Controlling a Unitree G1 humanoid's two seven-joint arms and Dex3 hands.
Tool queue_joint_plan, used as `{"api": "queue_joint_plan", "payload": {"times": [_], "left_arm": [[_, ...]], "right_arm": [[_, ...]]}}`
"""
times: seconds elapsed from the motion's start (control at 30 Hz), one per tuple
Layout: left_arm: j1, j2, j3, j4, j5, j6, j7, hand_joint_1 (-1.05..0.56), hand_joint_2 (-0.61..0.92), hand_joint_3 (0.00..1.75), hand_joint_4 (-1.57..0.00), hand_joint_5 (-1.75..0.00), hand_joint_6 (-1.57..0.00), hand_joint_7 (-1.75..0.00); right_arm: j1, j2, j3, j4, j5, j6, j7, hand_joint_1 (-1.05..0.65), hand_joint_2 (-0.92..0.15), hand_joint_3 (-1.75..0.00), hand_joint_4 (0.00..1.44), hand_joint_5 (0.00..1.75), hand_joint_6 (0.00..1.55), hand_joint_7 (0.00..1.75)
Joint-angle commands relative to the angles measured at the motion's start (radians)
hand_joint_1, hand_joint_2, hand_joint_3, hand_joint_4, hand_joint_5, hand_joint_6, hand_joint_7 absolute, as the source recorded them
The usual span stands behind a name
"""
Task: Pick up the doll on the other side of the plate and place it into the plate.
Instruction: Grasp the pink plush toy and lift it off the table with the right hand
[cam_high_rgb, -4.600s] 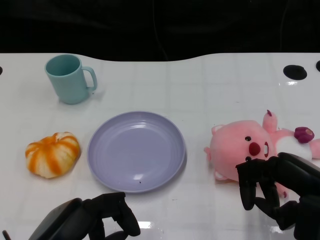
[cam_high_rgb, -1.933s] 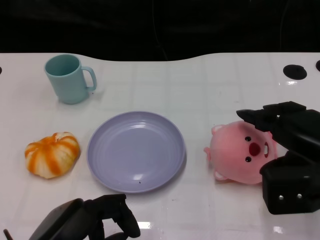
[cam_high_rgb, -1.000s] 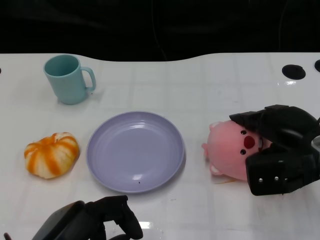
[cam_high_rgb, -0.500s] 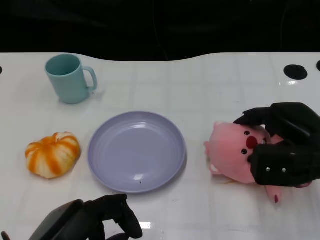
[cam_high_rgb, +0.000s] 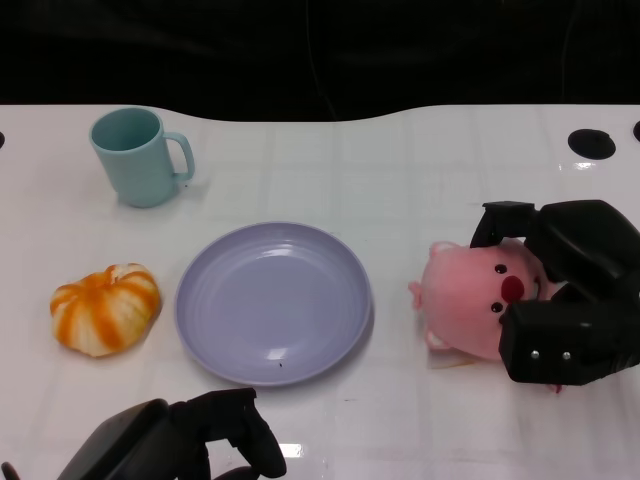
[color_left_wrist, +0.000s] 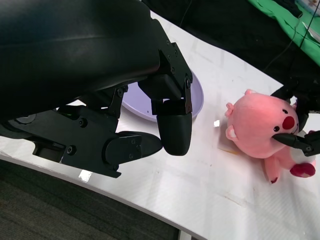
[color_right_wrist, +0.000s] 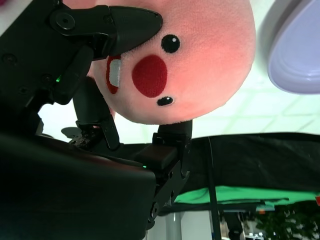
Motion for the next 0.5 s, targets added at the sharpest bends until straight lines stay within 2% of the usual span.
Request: {"api": "queue_joint_plan", "payload": {"times": [0.03, 0.2, 0.5], "left_arm": [[-0.008, 0.003, -0.007, 0.004, 0.011, 0.014, -0.005, -0.25, 0.85, 0.56, -0.63, -1.73, -0.69, -1.12], [-0.017, -0.001, -0.020, 0.013, 0.017, 0.018, -0.002, -0.25, 0.84, 0.57, -0.64, -1.71, -0.69, -1.09], [-0.031, -0.008, -0.032, 0.044, 0.021, 0.003, 0.010, -0.25, 0.84, 0.54, -0.63, -1.70, -0.71, -1.06]], "right_arm": [[-0.001, 0.007, -0.016, 0.025, 0.006, -0.041, -0.081, -0.18, -0.35, -1.28, 0.99, 1.75, 0.78, 1.68], [0.005, 0.013, -0.039, 0.023, 0.032, -0.083, -0.132, -0.15, -0.30, -1.39, 0.99, 1.75, 0.75, 1.74], [0.007, 0.030, -0.073, -0.041, 0.084, -0.138, -0.120, -0.13, -0.25, -1.48, 0.99, 1.75, 0.76, 1.75]]}}
